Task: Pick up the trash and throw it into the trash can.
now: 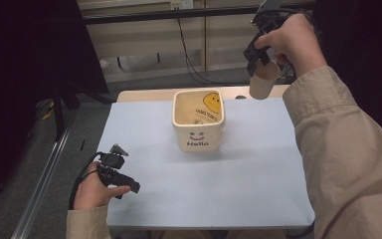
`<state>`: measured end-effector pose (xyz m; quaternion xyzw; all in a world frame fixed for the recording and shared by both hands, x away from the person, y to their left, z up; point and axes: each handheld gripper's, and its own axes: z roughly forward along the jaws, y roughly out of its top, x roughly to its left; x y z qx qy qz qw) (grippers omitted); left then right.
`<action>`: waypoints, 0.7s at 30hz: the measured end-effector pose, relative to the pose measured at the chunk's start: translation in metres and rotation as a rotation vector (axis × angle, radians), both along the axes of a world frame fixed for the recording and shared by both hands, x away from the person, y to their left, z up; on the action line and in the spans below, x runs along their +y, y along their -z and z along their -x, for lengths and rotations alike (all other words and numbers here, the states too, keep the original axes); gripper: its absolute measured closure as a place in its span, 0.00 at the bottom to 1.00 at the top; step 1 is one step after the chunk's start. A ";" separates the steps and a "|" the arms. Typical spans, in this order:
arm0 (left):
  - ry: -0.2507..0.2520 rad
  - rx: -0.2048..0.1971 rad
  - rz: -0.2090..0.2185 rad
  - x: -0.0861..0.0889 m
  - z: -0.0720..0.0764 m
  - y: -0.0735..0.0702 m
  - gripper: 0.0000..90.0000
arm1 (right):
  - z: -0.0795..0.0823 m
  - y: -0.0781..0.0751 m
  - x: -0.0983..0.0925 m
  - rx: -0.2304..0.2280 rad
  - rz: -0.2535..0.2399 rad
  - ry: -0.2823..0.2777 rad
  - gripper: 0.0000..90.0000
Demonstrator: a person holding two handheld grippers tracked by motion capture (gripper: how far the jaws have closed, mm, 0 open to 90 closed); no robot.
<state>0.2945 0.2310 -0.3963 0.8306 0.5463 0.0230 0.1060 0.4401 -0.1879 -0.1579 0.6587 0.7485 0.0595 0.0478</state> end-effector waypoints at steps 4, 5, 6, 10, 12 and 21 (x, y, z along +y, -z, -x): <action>-0.006 0.002 0.001 0.001 0.000 0.000 0.07 | -0.003 0.002 0.007 0.002 -0.004 -0.014 0.26; 0.003 0.003 -0.003 0.001 0.000 0.000 0.07 | -0.005 0.002 0.010 0.001 0.000 -0.010 0.26; -0.002 -0.004 -0.001 0.000 0.000 0.000 0.07 | -0.006 0.003 0.012 0.000 -0.002 -0.018 0.26; -0.007 -0.003 0.005 -0.002 0.001 0.000 0.07 | -0.010 0.007 0.024 0.000 -0.004 -0.033 0.26; 0.004 0.000 -0.001 -0.002 0.001 0.000 0.07 | -0.013 0.009 0.032 0.001 -0.004 -0.043 0.26; 0.012 -0.006 -0.003 -0.001 0.001 -0.001 0.07 | -0.020 0.007 0.058 -0.005 -0.022 -0.090 0.26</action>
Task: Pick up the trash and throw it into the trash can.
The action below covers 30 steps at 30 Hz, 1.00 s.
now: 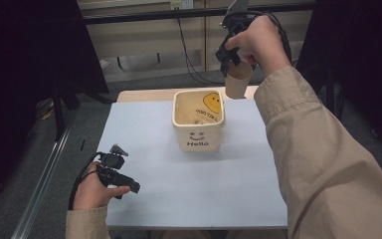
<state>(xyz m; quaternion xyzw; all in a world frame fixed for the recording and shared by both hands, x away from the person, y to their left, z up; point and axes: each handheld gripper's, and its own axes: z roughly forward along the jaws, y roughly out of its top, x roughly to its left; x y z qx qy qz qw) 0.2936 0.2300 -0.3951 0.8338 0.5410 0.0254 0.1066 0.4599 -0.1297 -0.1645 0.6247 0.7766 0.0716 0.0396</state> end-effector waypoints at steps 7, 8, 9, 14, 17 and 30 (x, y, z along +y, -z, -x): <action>-0.005 0.000 0.008 0.000 0.001 -0.002 0.07 | -0.002 -0.005 0.022 -0.013 -0.005 -0.027 0.26; -0.002 0.000 0.004 0.001 0.001 -0.002 0.07 | -0.002 -0.005 0.025 -0.010 -0.008 -0.033 0.26; -0.003 0.001 0.006 0.000 0.001 -0.001 0.07 | -0.003 -0.005 0.028 -0.011 -0.015 -0.042 0.26; 0.012 -0.001 -0.001 0.000 0.000 -0.001 0.07 | -0.004 -0.003 0.042 -0.011 -0.020 -0.067 0.26; 0.004 0.000 0.001 0.000 0.001 -0.001 0.07 | -0.005 -0.002 0.046 -0.010 -0.018 -0.074 0.26; 0.000 -0.012 0.010 0.000 0.002 -0.002 0.07 | -0.011 0.027 0.056 0.010 -0.016 -0.114 0.26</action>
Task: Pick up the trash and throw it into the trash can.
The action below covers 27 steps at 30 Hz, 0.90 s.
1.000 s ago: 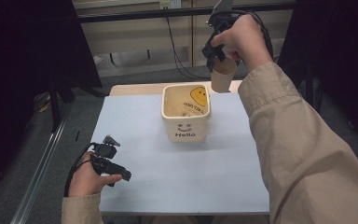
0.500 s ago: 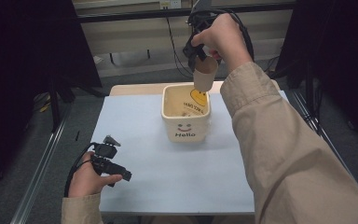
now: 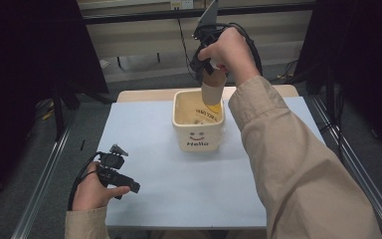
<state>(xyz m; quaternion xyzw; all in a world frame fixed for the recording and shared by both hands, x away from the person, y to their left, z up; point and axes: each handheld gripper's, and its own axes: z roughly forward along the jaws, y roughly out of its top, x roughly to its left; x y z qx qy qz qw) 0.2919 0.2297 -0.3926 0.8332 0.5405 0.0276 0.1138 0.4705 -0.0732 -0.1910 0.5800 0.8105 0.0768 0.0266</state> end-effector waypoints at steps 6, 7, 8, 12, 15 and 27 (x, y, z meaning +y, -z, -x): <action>0.007 0.000 -0.003 0.000 -0.001 0.000 0.07 | -0.002 0.018 0.006 0.029 -0.004 -0.009 0.26; 0.014 0.005 -0.005 0.000 -0.001 0.000 0.07 | -0.002 0.022 0.007 0.031 -0.004 -0.014 0.26; 0.009 0.007 -0.004 0.000 0.000 0.000 0.07 | -0.003 0.025 0.007 0.036 -0.004 -0.017 0.26; 0.005 0.000 -0.005 0.000 0.000 0.000 0.07 | -0.004 0.035 0.009 0.047 -0.003 -0.022 0.25; 0.002 0.004 -0.003 -0.001 0.000 0.000 0.07 | -0.005 0.039 0.010 0.050 0.000 -0.022 0.25; 0.006 0.002 -0.006 -0.001 -0.001 0.000 0.07 | -0.007 0.051 0.012 0.060 0.012 -0.023 0.23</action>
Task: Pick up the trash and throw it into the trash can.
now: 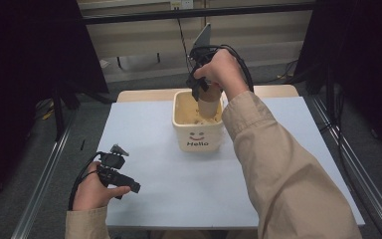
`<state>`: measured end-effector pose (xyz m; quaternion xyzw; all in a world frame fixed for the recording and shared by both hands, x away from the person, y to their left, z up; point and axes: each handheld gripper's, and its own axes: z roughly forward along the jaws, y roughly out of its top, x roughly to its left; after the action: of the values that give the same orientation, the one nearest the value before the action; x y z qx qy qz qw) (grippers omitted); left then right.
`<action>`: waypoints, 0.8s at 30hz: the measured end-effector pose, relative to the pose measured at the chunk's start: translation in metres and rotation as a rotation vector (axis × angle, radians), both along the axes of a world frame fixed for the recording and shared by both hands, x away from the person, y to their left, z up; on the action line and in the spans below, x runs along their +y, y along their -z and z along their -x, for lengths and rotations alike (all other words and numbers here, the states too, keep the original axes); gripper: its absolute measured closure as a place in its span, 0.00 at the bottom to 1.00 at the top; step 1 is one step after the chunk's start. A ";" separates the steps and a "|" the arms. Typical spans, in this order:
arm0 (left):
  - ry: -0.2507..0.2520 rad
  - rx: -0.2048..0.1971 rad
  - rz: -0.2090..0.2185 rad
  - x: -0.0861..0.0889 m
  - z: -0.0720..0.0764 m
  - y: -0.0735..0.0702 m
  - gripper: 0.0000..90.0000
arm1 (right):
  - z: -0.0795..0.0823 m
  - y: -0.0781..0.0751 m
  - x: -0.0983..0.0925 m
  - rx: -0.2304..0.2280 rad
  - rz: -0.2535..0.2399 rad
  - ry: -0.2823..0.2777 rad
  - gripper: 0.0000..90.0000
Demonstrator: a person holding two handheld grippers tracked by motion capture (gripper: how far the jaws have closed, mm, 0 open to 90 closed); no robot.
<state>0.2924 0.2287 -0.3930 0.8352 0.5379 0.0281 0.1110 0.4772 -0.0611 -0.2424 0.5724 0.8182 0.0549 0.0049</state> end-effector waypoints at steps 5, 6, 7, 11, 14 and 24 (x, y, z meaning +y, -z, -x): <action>0.016 0.000 -0.008 0.000 0.000 0.000 0.07 | 0.000 0.000 0.000 -0.002 0.007 -0.008 0.20; 0.015 -0.001 -0.008 0.000 0.000 0.000 0.07 | 0.000 0.000 0.000 -0.004 0.007 -0.011 0.20; 0.016 0.000 -0.009 0.000 -0.001 0.000 0.07 | 0.000 0.000 0.000 -0.005 0.009 -0.012 0.19; 0.009 -0.002 -0.001 -0.001 0.000 0.000 0.07 | -0.001 -0.001 -0.001 -0.017 0.005 -0.010 0.13; 0.012 -0.003 -0.003 -0.001 0.000 0.000 0.07 | -0.001 -0.002 -0.002 -0.025 0.006 -0.011 0.12; 0.011 -0.001 -0.005 -0.003 0.000 0.000 0.07 | 0.004 -0.023 -0.013 -0.051 0.011 0.005 0.12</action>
<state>0.2925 0.2260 -0.3928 0.8385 0.5330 0.0292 0.1093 0.4729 -0.0738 -0.2196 0.5727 0.8167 0.0649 0.0292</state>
